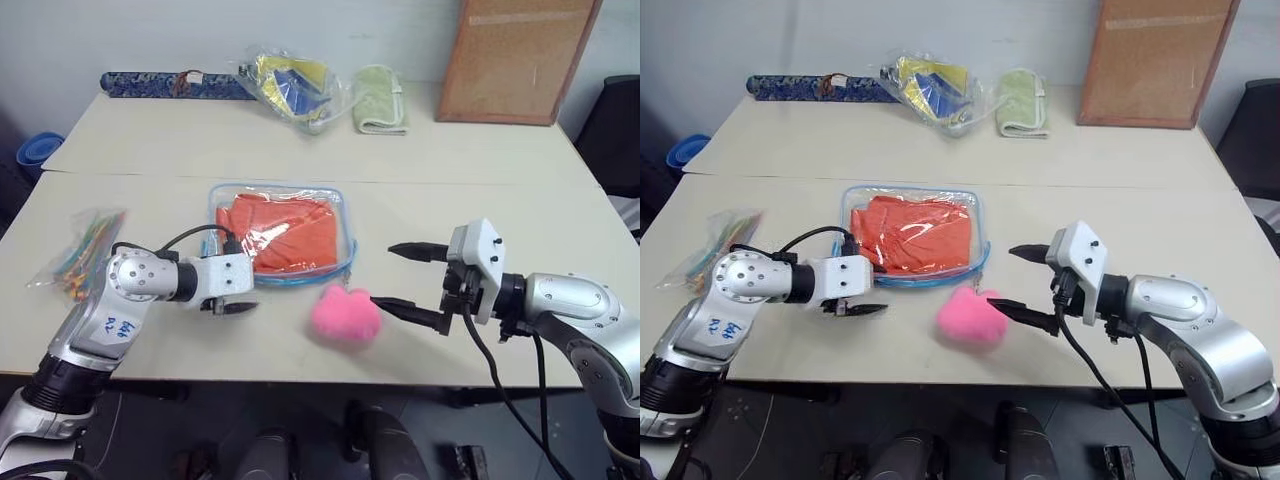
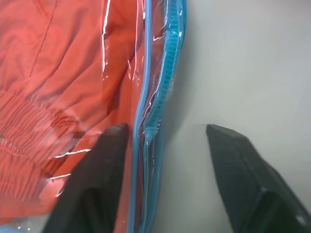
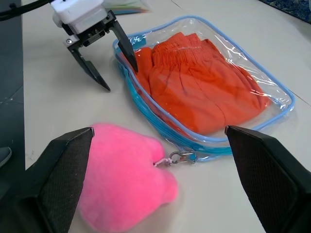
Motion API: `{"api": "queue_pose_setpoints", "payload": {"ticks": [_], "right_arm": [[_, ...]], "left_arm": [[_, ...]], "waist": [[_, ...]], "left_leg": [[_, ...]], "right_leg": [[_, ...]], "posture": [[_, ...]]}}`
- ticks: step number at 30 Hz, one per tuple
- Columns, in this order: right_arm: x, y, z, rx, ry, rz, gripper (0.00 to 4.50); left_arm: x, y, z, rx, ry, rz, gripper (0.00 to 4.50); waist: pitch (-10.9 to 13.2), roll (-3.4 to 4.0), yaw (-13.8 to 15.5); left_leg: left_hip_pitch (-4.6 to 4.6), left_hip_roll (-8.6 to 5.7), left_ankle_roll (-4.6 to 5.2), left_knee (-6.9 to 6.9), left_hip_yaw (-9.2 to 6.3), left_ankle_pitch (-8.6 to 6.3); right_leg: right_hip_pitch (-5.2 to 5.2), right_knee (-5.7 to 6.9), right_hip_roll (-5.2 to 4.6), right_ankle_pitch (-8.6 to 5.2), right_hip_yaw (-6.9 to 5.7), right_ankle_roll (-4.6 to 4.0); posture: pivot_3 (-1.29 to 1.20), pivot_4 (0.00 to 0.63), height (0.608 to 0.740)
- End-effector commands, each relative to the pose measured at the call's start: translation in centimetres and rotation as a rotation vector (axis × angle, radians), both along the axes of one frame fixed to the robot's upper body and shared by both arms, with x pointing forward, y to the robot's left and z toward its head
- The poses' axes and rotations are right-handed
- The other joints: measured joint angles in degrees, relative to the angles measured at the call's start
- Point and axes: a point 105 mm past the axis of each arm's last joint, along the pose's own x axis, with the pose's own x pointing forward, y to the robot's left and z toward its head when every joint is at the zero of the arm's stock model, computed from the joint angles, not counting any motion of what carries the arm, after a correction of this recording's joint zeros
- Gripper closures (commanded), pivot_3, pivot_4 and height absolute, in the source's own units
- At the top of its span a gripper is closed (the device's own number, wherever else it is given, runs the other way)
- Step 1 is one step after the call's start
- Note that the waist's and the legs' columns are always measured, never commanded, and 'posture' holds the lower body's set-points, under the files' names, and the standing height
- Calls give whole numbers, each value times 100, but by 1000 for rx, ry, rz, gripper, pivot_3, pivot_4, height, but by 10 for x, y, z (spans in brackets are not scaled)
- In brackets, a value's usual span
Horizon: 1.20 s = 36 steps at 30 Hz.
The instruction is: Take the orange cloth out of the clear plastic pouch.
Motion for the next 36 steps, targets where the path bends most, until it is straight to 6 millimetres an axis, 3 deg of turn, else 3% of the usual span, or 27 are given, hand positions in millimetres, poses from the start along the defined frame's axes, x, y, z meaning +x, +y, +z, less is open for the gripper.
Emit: {"api": "queue_pose_setpoints", "payload": {"ticks": [1, 4, 9, 12, 18, 24, 27, 30, 36], "right_arm": [[-2, -1, 9, -12, -41, 18, 0], [-3, -2, 8, -25, -30, 29, 0], [-6, -8, 5, -84, -20, 35, 0], [-5, -11, 6, -92, -17, 24, 0], [-8, -12, 7, -95, -10, 1, 0], [-13, -10, 5, -82, -8, -24, 0], [-13, -10, 3, -78, -6, -36, 0], [-9, -11, 1, -82, -11, -46, 0], [0, -12, 4, -95, -34, -46, 0]], "left_arm": [[-17, 7, 29, -38, 5, -134, 817], [-26, 4, 41, -120, 92, -222, 817], [-32, -36, 57, -243, 280, -416, 817], [-25, -63, 38, -128, 256, -545, 817], [-19, -94, 11, -18, 253, -704, 817], [6, -119, -7, 30, 45, -680, 817], [7, -123, -8, 2, 5, -670, 817], [3, -121, -12, -14, -4, -661, 1372], [3, -116, -14, -28, -19, -623, 3219]], "waist": [[0, 1, -8], [1, 3, -11], [2, 3, 55], [1, 3, 24], [2, 3, -3], [1, 3, 17], [1, 3, 28], [1, 3, 20], [1, 3, 16]], "left_leg": [[-1, 1, -2, 0, 0, 0], [2, 4, -6, -1, 0, -1], [-8, -10, -3, 13, -10, 1], [-5, -28, 4, 8, -1, 3], [-3, -19, 3, 7, 11, 5], [-3, -16, 0, 9, 2, 6], [-6, -16, 3, 11, -3, 6], [-4, -16, 4, 11, -4, 5], [-3, -12, 4, 10, -3, 5]], "right_leg": [[-1, 0, 1, -1, -1, -2], [-1, 0, 1, -3, -2, -5], [7, 3, 13, -2, -17, -3], [10, 1, 18, 3, -15, 6], [5, 1, 34, 6, -12, 10], [7, 1, 10, 4, 1, 7], [7, 0, 2, 6, -1, 9], [8, 0, -3, 6, 1, 10], [8, 0, -3, 6, 0, 9]], "posture": [[0, 150, 740], [0, 150, 740], [0, 150, 740], [0, 150, 740], [0, 150, 740], [0, 150, 740], [0, 150, 740], [0, 150, 740], [0, 150, 740]]}}
